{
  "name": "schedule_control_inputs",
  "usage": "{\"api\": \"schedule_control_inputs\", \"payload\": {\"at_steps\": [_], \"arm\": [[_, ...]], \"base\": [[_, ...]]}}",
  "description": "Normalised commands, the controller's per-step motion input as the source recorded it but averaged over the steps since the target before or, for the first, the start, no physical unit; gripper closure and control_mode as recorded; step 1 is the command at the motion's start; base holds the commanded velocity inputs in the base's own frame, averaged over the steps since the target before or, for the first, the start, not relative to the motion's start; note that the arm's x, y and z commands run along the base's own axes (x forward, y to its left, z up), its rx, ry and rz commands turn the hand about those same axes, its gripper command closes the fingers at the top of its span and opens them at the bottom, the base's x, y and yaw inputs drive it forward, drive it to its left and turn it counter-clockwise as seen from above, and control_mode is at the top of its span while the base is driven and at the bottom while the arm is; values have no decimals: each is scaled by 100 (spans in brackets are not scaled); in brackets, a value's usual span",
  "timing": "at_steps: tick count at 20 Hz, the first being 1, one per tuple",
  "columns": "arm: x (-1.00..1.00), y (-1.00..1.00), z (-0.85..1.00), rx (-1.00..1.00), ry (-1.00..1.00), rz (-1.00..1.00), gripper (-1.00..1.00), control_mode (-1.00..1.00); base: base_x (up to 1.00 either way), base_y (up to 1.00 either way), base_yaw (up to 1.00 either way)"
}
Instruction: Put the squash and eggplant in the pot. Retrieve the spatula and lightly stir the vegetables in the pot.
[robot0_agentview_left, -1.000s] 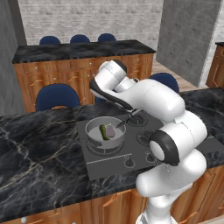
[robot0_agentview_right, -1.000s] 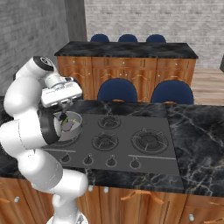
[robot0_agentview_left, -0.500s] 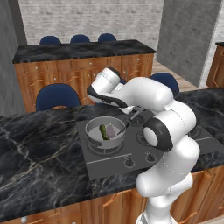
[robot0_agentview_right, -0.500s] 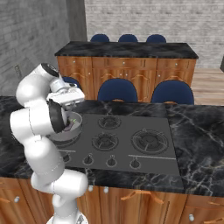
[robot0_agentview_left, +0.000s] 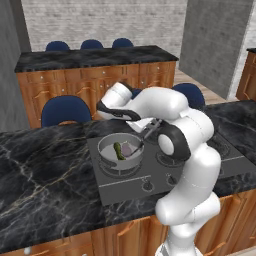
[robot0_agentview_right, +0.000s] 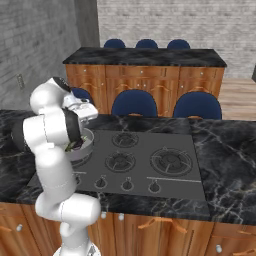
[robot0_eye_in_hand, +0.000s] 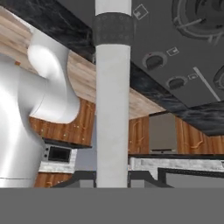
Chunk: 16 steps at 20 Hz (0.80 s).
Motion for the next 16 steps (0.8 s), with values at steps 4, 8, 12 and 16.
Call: {"api": "schedule_control_inputs", "payload": {"at_steps": [4, 8, 12, 16], "arm": [[24, 30, -19, -1, 1, 0, 100, -100], [33, 41, -24, 0, 0, 0, 100, -100], [14, 2, -7, 0, 0, 0, 100, -100], [-24, -17, 23, 2, -1, 2, 100, -100]], "base": [[0, 0, 0], [0, 0, 0], [0, 0, 0], [0, 0, 0]]}}
